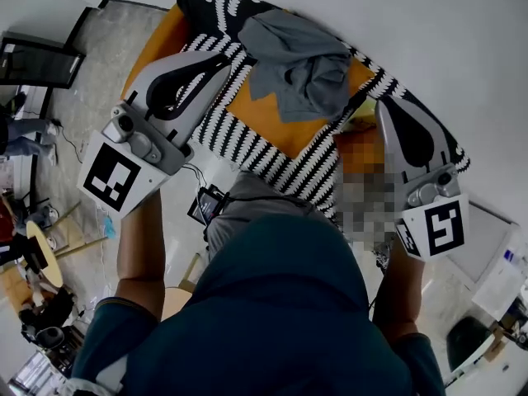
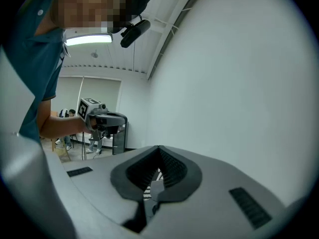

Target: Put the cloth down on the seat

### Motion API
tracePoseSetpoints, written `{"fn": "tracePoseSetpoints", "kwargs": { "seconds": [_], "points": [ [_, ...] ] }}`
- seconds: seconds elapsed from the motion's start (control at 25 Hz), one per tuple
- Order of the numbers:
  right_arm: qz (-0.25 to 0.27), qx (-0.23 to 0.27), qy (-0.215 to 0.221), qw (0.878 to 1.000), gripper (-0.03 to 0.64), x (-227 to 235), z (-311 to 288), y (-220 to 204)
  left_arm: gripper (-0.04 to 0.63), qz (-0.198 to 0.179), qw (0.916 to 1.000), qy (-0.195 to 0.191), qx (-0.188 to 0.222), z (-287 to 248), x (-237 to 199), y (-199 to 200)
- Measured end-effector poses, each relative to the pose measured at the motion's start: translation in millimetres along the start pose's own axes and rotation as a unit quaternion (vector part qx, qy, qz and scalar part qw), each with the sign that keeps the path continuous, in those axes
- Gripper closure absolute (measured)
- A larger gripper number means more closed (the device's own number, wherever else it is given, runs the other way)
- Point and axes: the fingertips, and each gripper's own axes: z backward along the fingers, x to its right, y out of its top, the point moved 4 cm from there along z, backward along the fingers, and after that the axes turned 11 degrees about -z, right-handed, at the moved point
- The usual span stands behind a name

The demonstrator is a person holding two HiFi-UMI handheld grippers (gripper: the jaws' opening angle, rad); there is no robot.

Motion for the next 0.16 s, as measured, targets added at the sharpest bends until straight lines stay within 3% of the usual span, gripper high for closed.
{"fn": "tracePoseSetpoints", "kwargs": {
  "seconds": [0.16],
  "points": [
    [0.01,0.004,0.009,1.0,0.603,-14,32,10,0.58,-0.002,0.9999,0.012,-0.002,17,22,25]
  ]
}}
